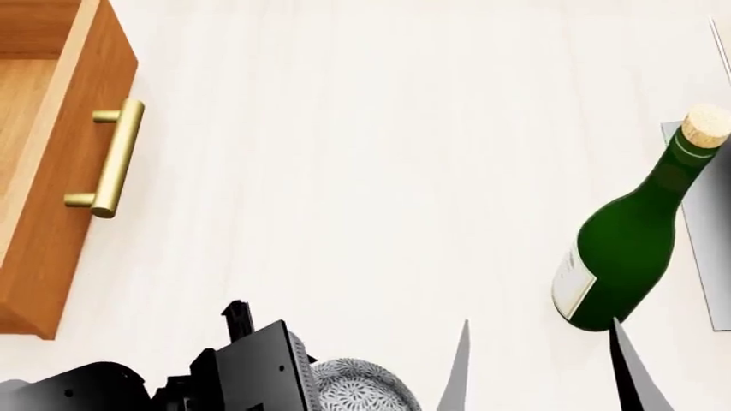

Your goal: Put the bowl on top of the cabinet.

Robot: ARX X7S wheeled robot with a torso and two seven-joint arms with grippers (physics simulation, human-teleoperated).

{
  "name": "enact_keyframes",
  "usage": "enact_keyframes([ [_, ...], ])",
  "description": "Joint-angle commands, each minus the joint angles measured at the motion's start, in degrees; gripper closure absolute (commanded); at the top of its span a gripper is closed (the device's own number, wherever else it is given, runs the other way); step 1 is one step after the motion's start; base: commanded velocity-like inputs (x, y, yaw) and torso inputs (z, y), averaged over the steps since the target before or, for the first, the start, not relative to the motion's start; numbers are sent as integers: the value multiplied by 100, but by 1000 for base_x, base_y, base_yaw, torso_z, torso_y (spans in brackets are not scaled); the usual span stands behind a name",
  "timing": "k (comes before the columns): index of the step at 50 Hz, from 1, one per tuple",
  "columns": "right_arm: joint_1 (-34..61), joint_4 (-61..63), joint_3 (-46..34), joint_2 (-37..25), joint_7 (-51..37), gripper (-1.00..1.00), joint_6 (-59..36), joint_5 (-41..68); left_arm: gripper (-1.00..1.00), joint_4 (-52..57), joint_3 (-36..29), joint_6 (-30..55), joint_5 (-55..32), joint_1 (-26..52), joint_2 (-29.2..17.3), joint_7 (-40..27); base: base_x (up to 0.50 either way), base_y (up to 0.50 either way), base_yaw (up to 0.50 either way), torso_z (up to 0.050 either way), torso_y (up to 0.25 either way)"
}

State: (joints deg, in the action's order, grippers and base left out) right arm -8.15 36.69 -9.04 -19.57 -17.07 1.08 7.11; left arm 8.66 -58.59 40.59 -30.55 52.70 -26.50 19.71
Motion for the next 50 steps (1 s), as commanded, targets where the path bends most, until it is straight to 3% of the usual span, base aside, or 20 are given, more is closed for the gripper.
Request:
enact_keyframes([
  [1, 1, 10, -20, -16, -20, -100, 4, -8, 100, -379, -37, -202, 1166, -188, 24, -296, 0, 0, 0, 0, 0],
  [20, 11, 34, -26, -64, -50, -100, -13, 38, 100, 780, 462, 341, 760, 280, -477, -245, 0, 0, 0, 0, -2],
  [31, -1, 48, -30, -86, -75, -100, 1, 44, 100, 1535, 940, 877, 430, 714, -726, -338, 0, 0, 0, 0, 0],
  [32, 1, 50, -35, -87, -79, -100, -4, 33, 100, 1848, 1252, 1238, 183, 987, -770, -396, 0, 0, 0, 0, 0],
  [41, -23, 75, -27, -108, -106, -100, 26, 33, 100, 2005, 1988, 1938, -264, 1592, -607, -666, 0, 0, 0, 0, 0],
  [43, -32, 86, -22, -114, -110, -100, 35, 41, 100, 1745, 2427, 2227, -441, 1984, -429, -792, 0, 0, 0, 0, 0],
  [50, -39, 101, -21, -130, -124, -100, 42, 51, 100, 1161, 2930, 2488, -450, 2608, -208, -1031, 0, 0, 0, 0, 0],
])
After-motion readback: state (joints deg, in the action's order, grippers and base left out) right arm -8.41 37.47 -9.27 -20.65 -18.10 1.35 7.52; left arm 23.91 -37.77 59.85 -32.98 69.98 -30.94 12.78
